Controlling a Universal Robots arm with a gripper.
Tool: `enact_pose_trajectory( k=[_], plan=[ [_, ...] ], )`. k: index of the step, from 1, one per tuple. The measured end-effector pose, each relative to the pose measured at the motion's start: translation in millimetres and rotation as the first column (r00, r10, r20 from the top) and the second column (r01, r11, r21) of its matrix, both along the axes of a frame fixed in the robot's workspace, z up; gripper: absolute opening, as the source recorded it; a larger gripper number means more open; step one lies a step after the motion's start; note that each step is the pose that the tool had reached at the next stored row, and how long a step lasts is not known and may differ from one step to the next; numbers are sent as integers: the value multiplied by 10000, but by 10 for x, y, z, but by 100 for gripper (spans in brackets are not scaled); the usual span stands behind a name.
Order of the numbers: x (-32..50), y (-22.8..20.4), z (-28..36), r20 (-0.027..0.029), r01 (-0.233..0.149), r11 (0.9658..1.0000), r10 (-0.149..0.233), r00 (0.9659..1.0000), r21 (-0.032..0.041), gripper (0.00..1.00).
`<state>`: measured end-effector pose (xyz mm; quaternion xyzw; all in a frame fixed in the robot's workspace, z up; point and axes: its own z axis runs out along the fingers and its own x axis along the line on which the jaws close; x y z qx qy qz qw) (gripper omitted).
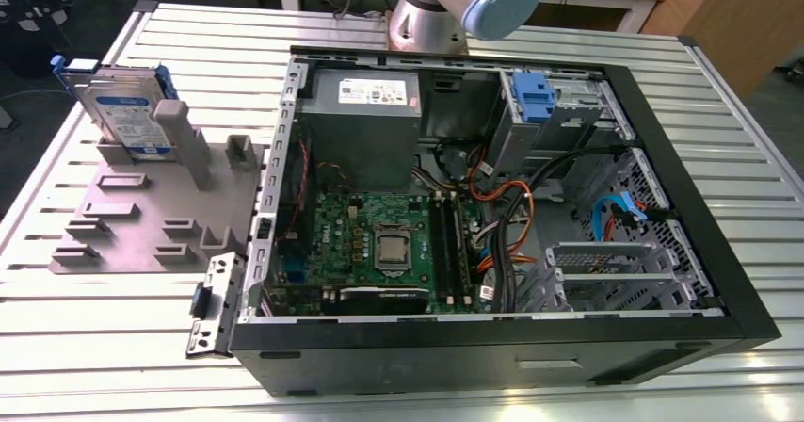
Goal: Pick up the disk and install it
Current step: 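Pick up the disk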
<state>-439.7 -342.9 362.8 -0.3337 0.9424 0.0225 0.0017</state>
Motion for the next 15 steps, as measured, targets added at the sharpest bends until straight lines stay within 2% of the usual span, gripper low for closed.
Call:
enact_pose_trajectory(
  k=[7,15],
  plan=[
    [0,0,0,0,-584,9983,584,9983,0,11],
    [0,0,0,0,-669,9978,669,9978,0,11]
  ],
)
